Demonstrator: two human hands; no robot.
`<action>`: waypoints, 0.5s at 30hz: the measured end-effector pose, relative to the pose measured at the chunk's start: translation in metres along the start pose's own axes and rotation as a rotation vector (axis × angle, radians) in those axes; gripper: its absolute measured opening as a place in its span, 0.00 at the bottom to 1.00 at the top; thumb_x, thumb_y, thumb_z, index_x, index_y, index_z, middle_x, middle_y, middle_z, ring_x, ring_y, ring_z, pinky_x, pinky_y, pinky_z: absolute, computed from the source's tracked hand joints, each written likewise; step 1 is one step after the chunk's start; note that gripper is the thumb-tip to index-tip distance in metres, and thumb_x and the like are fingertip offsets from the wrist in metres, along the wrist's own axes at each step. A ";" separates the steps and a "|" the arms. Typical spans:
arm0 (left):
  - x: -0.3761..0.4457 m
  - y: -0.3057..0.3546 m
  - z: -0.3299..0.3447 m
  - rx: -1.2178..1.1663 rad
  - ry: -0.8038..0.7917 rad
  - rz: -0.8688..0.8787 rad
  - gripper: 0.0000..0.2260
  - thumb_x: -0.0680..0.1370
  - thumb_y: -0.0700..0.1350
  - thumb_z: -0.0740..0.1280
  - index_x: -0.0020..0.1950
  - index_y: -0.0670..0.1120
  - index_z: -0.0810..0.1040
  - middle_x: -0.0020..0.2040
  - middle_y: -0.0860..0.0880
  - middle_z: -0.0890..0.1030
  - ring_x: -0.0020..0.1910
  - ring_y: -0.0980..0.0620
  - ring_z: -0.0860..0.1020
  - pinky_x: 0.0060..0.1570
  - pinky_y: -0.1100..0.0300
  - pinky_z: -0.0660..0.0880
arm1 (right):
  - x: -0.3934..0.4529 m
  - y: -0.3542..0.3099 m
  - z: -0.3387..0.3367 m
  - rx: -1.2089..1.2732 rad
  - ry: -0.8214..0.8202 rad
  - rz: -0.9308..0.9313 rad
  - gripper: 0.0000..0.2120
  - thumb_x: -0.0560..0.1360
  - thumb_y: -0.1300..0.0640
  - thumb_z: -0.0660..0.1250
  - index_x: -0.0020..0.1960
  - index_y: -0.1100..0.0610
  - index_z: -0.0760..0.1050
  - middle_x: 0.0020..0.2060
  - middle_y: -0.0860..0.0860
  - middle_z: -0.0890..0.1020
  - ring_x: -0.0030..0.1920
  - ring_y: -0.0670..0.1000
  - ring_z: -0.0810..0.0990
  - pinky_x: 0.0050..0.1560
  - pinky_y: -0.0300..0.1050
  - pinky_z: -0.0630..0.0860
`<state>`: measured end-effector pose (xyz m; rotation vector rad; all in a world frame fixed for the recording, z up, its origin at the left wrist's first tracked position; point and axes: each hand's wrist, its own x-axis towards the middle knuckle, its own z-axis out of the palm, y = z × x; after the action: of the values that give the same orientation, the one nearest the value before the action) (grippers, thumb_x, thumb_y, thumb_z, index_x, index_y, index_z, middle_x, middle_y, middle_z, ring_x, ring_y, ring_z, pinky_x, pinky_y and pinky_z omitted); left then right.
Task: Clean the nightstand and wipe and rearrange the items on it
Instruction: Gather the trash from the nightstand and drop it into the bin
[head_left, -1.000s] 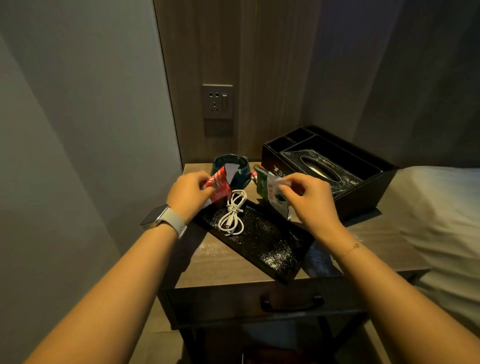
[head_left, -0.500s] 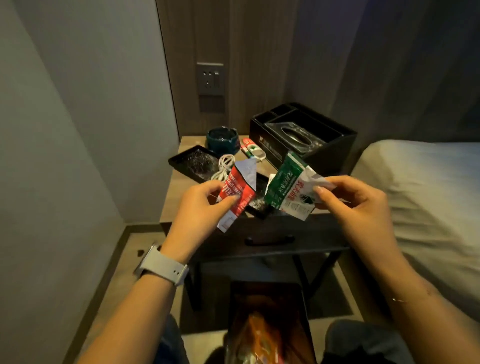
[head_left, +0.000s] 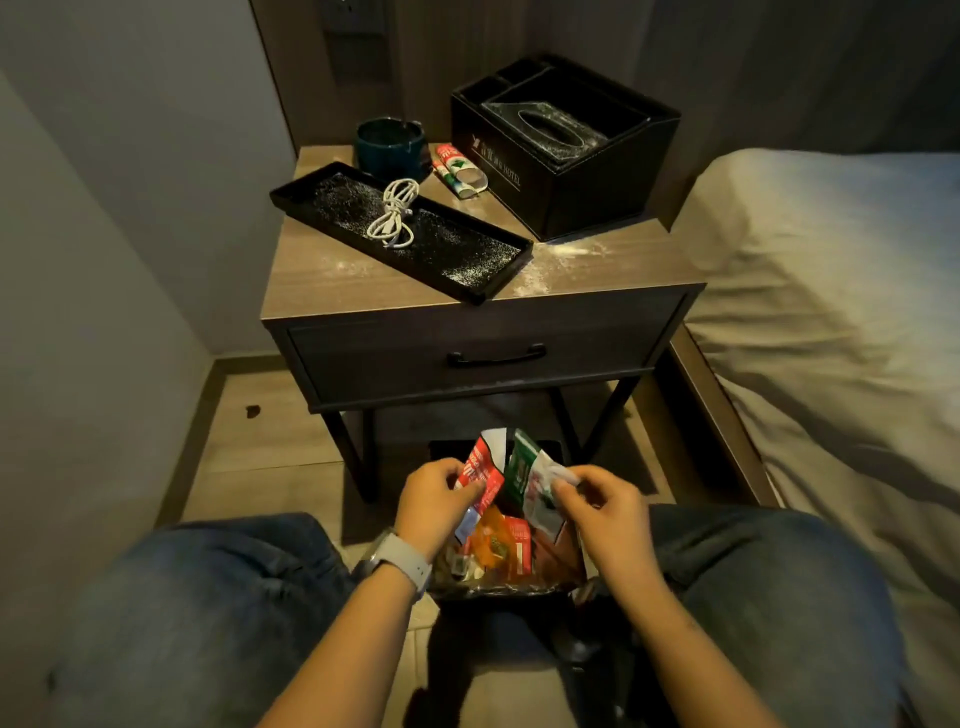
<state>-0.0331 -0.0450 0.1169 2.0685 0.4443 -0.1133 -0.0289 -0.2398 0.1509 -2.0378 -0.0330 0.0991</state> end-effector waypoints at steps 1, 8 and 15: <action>0.006 -0.007 0.008 0.043 -0.017 -0.018 0.09 0.73 0.44 0.72 0.36 0.41 0.77 0.34 0.45 0.79 0.35 0.49 0.78 0.39 0.52 0.74 | 0.005 0.013 0.011 -0.009 0.003 0.041 0.04 0.75 0.58 0.69 0.44 0.50 0.80 0.37 0.48 0.83 0.39 0.44 0.82 0.42 0.45 0.81; 0.024 -0.035 0.037 0.157 -0.165 -0.154 0.18 0.75 0.46 0.71 0.63 0.43 0.76 0.59 0.46 0.80 0.57 0.49 0.78 0.49 0.64 0.73 | 0.028 0.062 0.057 -0.104 -0.200 0.362 0.09 0.74 0.58 0.69 0.55 0.52 0.77 0.48 0.49 0.82 0.52 0.52 0.81 0.54 0.47 0.78; 0.013 0.003 -0.023 0.077 0.076 0.082 0.13 0.74 0.42 0.71 0.58 0.48 0.79 0.55 0.51 0.80 0.55 0.55 0.78 0.58 0.60 0.74 | 0.040 -0.005 0.020 -0.090 -0.180 0.101 0.13 0.73 0.62 0.70 0.57 0.55 0.79 0.44 0.43 0.79 0.48 0.42 0.80 0.44 0.27 0.74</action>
<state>-0.0220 -0.0230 0.1278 2.1693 0.4065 -0.0030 0.0094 -0.2173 0.1443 -2.1152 -0.0484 0.3498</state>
